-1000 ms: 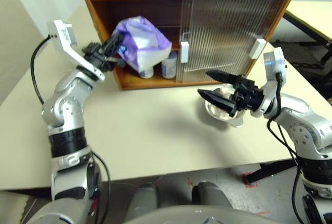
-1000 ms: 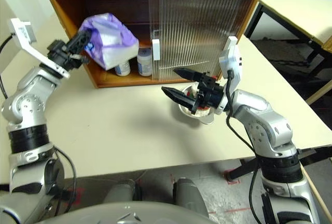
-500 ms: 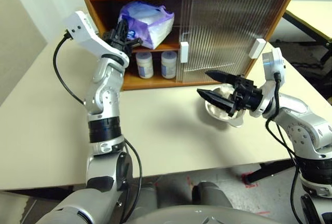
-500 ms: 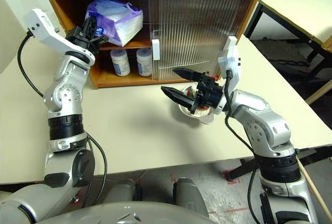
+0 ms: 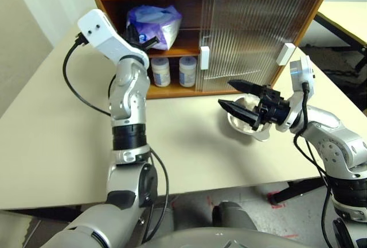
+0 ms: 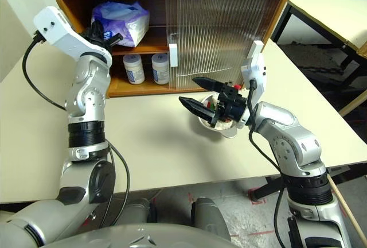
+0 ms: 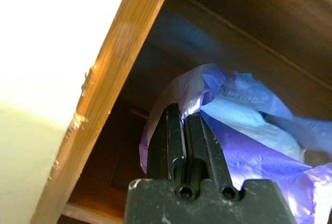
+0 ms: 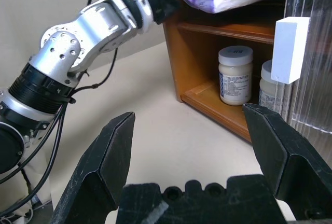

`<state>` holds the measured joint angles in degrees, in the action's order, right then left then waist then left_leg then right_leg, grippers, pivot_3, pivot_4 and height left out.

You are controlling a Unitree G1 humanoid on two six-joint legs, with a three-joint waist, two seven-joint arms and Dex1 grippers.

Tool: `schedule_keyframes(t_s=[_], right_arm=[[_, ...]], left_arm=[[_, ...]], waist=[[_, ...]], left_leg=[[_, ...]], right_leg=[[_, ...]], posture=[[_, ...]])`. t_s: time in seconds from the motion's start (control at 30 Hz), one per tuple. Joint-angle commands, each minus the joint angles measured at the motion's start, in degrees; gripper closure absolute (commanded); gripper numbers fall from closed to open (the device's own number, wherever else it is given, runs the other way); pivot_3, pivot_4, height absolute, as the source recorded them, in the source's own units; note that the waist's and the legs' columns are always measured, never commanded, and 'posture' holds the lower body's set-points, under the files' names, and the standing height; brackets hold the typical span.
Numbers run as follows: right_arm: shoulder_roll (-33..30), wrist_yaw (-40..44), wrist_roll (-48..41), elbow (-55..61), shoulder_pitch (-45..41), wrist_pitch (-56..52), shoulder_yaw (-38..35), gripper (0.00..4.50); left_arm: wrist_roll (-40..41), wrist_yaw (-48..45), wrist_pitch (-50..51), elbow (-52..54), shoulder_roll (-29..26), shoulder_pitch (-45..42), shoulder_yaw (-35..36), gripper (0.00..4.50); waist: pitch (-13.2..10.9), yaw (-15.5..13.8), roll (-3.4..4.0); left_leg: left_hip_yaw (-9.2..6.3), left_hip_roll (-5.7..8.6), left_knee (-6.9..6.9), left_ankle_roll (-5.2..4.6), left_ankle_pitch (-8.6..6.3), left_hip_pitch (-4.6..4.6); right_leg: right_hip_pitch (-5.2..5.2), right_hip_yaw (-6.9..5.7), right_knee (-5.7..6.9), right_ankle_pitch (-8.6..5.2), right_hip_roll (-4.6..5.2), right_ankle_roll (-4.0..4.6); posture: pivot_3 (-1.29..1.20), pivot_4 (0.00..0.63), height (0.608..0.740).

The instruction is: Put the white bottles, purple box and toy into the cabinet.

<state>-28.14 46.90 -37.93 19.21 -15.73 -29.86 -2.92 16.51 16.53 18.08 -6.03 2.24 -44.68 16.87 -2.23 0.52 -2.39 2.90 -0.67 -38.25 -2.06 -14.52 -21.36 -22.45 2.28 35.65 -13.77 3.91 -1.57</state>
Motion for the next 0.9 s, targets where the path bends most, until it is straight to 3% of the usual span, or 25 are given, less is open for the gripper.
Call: schedule_keyframes(t_s=[0.03,0.1,0.2,0.53,0.67,0.9], right_arm=[[-0.02,-0.31,0.11,0.96,0.33,0.66,-0.24,0.0],[-0.04,-0.4,0.14,1.13,0.46,0.68,-0.24,0.0],[-0.08,-0.7,0.15,1.42,0.77,0.72,-0.36,0.0],[-0.03,-1.32,-0.02,1.98,1.47,0.82,-0.62,0.0],[-0.11,-1.05,0.11,1.71,1.37,0.93,-0.45,0.0],[-0.47,0.03,0.29,0.73,0.85,1.03,-0.22,0.0]], left_arm=[[-0.73,2.06,-1.01,-3.25,1.24,-1.66,-0.16,4.49],[-1.15,3.27,-1.11,-4.52,1.55,-2.31,-0.01,4.49],[-0.59,4.02,-1.34,-6.67,2.17,-3.85,0.45,3.82],[1.01,1.8,-2.26,-4.98,3.31,-3.78,-0.68,0.05],[4.03,-3.58,-1.82,-0.52,3.27,-1.68,-1.84,0.05],[3.73,-12.34,-0.33,8.18,-1.43,3.12,-6.41,0.05]], waist=[[0.0,0.0,0.0],[-0.02,0.04,-0.03],[-0.03,0.08,-0.05],[-0.03,0.17,-0.05],[-0.03,0.21,-0.05],[-0.03,0.16,-0.05]], left_leg=[[0.0,0.0,0.0,0.0,0.0,0.0],[0.0,0.03,0.0,0.0,0.0,-0.01],[0.0,0.05,0.01,0.01,-0.01,-0.02],[0.01,0.05,0.02,0.06,-0.04,-0.03],[0.01,0.06,0.02,0.06,-0.04,-0.03],[0.02,0.04,0.02,0.01,-0.01,-0.02]], right_leg=[[0.0,0.0,-0.01,0.0,0.0,0.0],[0.0,0.0,-0.02,0.0,-0.02,0.0],[0.0,-0.01,-0.07,0.0,-0.07,0.0],[0.0,-0.01,-0.11,0.0,-0.08,0.01],[0.0,-0.01,-0.11,0.0,-0.08,0.01],[0.0,0.0,-0.12,0.01,-0.11,0.06]], posture=[[-0.03,0.0,0.74],[-0.03,0.0,0.74],[-0.04,0.0,0.74],[-0.05,0.0,0.74],[-0.04,0.0,0.74],[-0.01,0.0,0.74]])
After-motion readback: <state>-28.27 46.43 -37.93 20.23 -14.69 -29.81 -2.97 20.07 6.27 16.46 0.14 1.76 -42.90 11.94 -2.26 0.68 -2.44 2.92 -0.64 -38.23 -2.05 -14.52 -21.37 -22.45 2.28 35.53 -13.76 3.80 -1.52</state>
